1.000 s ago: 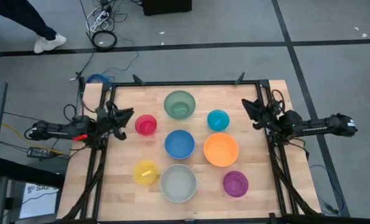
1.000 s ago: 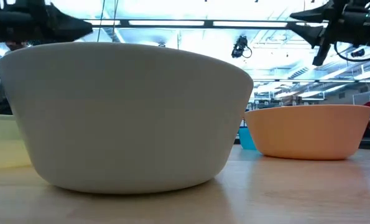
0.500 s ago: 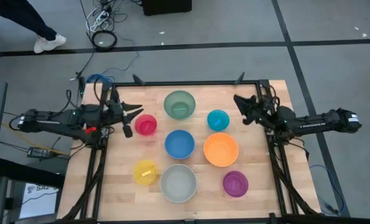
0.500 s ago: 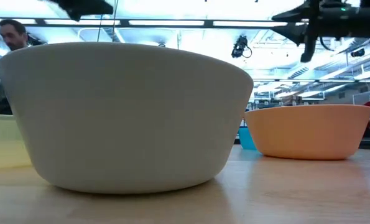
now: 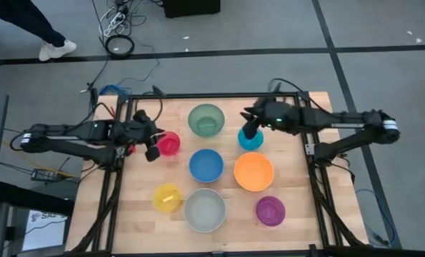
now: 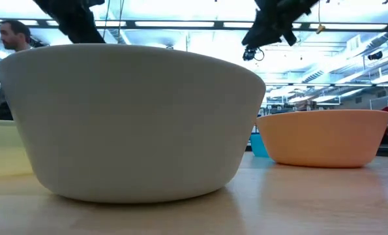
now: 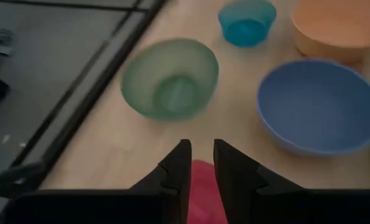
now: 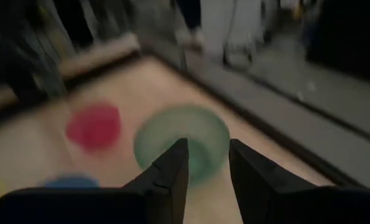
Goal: Nest bowls inside each other
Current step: Stack the orange bowl on top of the green bowl
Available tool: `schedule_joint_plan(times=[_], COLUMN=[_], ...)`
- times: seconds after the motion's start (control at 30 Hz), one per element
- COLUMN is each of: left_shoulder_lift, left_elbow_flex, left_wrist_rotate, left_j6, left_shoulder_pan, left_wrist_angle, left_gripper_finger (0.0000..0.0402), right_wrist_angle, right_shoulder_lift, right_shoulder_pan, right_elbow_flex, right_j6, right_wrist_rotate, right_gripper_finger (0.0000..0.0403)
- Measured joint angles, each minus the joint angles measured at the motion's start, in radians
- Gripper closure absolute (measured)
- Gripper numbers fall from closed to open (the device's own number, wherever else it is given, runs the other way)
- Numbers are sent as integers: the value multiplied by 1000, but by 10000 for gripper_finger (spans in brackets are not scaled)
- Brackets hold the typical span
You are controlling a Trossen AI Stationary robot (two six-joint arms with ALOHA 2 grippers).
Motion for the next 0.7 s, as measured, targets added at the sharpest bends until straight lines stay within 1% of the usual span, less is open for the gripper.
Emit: schedule_joint_plan(times=[0.07, 0.17, 0.27, 0.43, 0.5, 0.6, 0.7], left_shoulder_lift=[6, 12, 13, 13, 13, 15, 15], left_elbow_flex=[-10, -18, -19, -19, -19, -19, -20], left_wrist_rotate=[9, 16, 17, 17, 16, 16, 16], left_j6=[-1, 5, 7, 31, 35, 57, 62], left_shoulder_pan=[0, 0, 0, 0, 0, 0, 0], left_wrist_angle=[-2, -1, 8, 19, 25, 42, 68], left_gripper_finger=[326, 326, 326, 326, 326, 326, 326], right_wrist_angle=[-169, -442, -653, -782, -836, -894, -907], right_shoulder_lift=[73, 166, 230, 282, 299, 323, 338], right_shoulder_pan=[6, 21, 39, 71, 88, 122, 156], right_elbow_flex=[113, 247, 317, 308, 300, 300, 299], right_j6=[17, 71, 148, 227, 265, 314, 356], right_wrist_rotate=[0, -5, -52, -252, -278, -279, -296], right_gripper_finger=[298, 298, 298, 298, 297, 292, 280])
